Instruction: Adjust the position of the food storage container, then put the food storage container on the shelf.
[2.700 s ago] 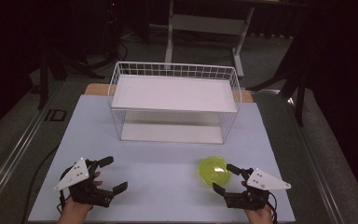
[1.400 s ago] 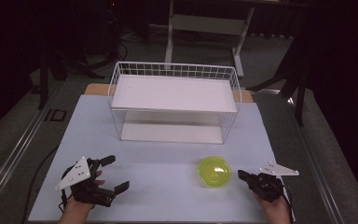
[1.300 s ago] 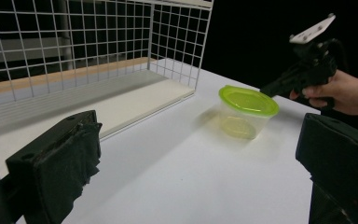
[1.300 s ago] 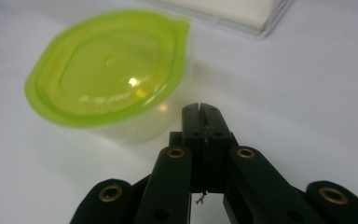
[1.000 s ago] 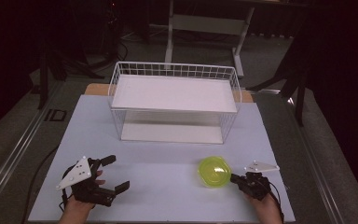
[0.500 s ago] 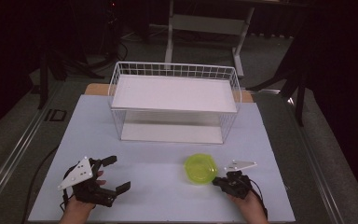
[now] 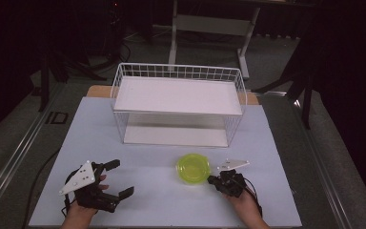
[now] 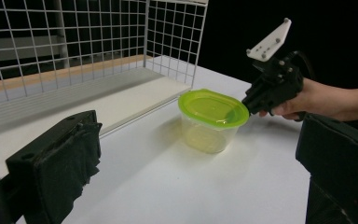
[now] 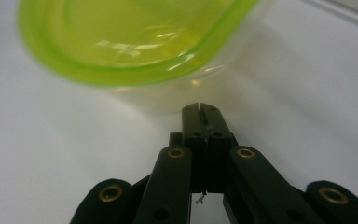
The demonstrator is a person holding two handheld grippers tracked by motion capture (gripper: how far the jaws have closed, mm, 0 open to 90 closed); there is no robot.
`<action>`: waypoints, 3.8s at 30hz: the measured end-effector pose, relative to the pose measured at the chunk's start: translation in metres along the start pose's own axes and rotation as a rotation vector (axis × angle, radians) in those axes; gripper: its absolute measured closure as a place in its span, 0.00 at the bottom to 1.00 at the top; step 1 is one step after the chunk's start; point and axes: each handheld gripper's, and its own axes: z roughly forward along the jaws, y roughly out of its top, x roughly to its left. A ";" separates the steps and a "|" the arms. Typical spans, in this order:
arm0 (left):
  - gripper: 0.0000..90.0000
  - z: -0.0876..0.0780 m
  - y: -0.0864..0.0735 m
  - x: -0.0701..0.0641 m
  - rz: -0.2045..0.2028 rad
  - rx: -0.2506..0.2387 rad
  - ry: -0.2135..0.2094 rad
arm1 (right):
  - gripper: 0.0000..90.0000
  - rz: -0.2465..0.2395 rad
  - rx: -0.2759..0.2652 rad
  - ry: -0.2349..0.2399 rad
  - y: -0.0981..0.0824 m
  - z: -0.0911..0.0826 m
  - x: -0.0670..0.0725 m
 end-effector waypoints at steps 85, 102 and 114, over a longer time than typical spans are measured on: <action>0.01 0.010 0.014 -0.008 -0.062 0.009 -0.065 | 0.13 -0.194 -0.295 0.108 0.047 -0.031 0.051; 0.01 0.027 0.036 0.010 -0.095 0.042 -0.044 | 0.18 -0.165 -0.343 -0.010 0.066 -0.030 0.056; 0.01 0.048 0.029 0.019 -0.150 0.183 0.009 | 0.14 -0.094 -0.328 -0.005 0.073 -0.023 0.049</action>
